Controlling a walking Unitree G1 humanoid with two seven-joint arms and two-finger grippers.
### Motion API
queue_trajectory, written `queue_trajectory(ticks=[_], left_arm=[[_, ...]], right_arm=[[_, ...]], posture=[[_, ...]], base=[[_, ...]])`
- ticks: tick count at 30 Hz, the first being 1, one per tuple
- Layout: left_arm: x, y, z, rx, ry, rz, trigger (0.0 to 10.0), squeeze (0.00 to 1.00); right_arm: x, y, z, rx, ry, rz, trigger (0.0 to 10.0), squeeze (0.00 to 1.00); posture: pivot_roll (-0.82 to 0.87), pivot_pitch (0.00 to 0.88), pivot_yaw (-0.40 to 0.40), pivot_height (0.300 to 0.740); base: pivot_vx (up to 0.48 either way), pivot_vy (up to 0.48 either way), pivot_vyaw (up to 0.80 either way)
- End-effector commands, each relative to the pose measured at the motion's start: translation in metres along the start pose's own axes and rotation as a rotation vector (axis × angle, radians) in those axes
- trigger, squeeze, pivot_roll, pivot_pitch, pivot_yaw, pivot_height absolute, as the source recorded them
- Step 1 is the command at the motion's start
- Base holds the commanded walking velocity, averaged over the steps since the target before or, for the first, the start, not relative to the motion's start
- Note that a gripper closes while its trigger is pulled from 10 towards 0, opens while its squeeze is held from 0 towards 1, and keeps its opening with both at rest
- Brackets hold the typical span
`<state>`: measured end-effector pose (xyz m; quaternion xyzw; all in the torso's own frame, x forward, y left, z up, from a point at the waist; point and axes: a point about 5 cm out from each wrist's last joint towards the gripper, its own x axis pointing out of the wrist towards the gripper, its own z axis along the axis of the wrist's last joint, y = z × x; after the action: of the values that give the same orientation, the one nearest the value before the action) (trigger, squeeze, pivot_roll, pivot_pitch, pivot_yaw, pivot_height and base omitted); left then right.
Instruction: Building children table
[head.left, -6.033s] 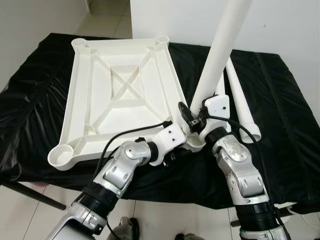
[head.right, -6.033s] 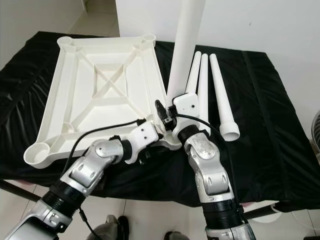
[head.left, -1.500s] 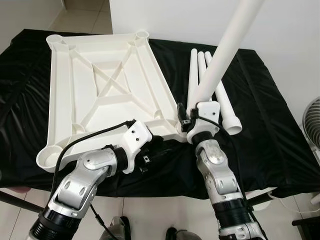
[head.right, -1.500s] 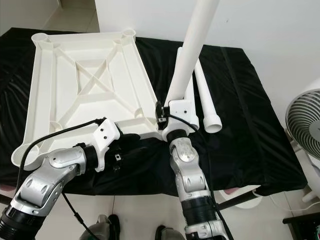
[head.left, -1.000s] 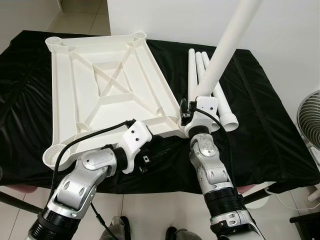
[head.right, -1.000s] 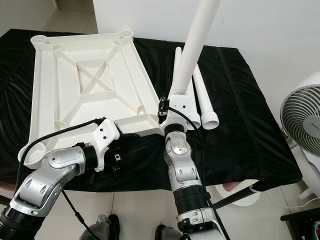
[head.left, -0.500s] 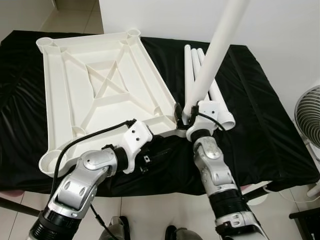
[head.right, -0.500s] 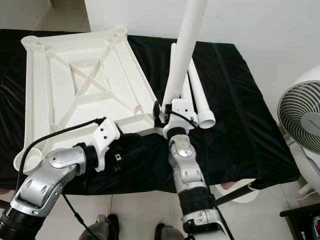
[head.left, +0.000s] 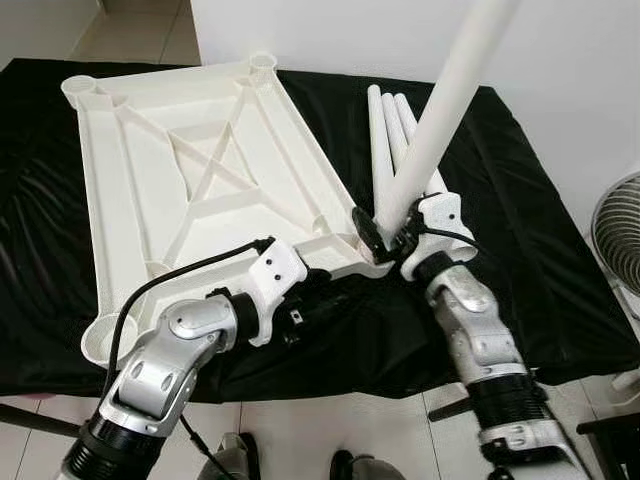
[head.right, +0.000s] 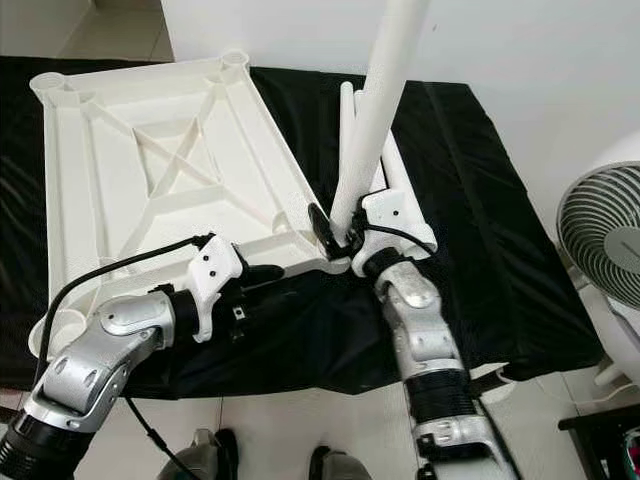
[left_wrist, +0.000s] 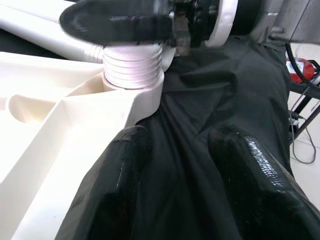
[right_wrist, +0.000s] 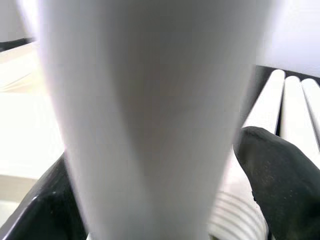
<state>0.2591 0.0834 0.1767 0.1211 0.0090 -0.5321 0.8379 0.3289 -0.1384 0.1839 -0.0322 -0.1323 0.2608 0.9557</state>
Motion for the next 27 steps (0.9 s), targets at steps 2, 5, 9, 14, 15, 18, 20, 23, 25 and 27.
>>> queue_trajectory(ticks=[2, 5, 9, 14, 15, 18, 20, 23, 25, 27], left_arm=[[0.002, -0.001, -0.002, -0.007, 0.010, 0.013, 10.0, 0.00], [0.002, -0.001, -0.002, -0.007, 0.011, 0.013, 10.0, 0.00], [0.002, -0.001, 0.000, -0.005, 0.004, 0.019, 10.0, 0.00], [0.003, 0.000, 0.000, -0.010, 0.001, 0.026, 10.0, 0.00], [0.003, -0.001, -0.001, -0.010, 0.001, 0.026, 10.0, 0.00], [0.003, 0.000, 0.000, -0.009, -0.002, 0.029, 10.0, 0.00], [0.003, 0.000, 0.000, -0.008, -0.003, 0.031, 10.0, 0.00], [0.004, -0.001, 0.000, -0.008, -0.004, 0.030, 10.0, 0.00], [0.004, -0.001, -0.001, -0.009, -0.005, 0.029, 10.0, 0.00], [0.004, -0.002, -0.001, -0.010, -0.006, 0.027, 10.0, 0.00]], right_arm=[[-0.002, -0.002, -0.001, -0.002, 0.002, 0.041, 10.0, 0.00], [-0.006, -0.004, -0.004, -0.008, 0.042, 0.139, 10.0, 0.00], [-0.009, -0.011, -0.006, -0.030, 0.078, 0.206, 3.5, 0.00], [-0.010, -0.015, -0.005, -0.034, 0.077, 0.222, 0.0, 0.00], [-0.011, -0.017, -0.005, -0.035, 0.080, 0.219, 0.0, 0.00], [-0.014, -0.020, -0.006, -0.014, 0.084, 0.216, 0.0, 0.00], [-0.014, -0.020, -0.006, -0.017, 0.084, 0.202, 0.0, 0.00], [-0.014, -0.020, -0.008, -0.007, 0.089, 0.159, 10.0, 0.00], [-0.013, -0.020, -0.008, 0.003, 0.089, 0.138, 10.0, 0.00], [-0.012, -0.018, -0.010, 0.016, 0.098, 0.101, 10.0, 0.00]], posture=[[0.05, 0.152, -0.039, 0.740], [0.05, 0.152, -0.043, 0.740], [0.06, 0.150, -0.046, 0.740], [0.05, 0.147, -0.050, 0.740], [0.05, 0.144, -0.052, 0.740], [0.05, 0.139, -0.055, 0.740], [0.05, 0.135, -0.056, 0.740], [0.05, 0.131, -0.060, 0.740], [0.05, 0.129, -0.060, 0.740], [0.05, 0.128, -0.060, 0.740]], base=[[0.000, 0.000, 0.00], [0.000, 0.000, 0.00], [0.000, 0.000, 0.00], [0.000, 0.000, 0.00], [0.000, 0.000, 0.00], [0.000, 0.000, 0.00], [0.000, 0.000, 0.00], [0.000, 0.000, 0.00], [0.000, 0.000, 0.00], [0.000, 0.000, 0.00]])
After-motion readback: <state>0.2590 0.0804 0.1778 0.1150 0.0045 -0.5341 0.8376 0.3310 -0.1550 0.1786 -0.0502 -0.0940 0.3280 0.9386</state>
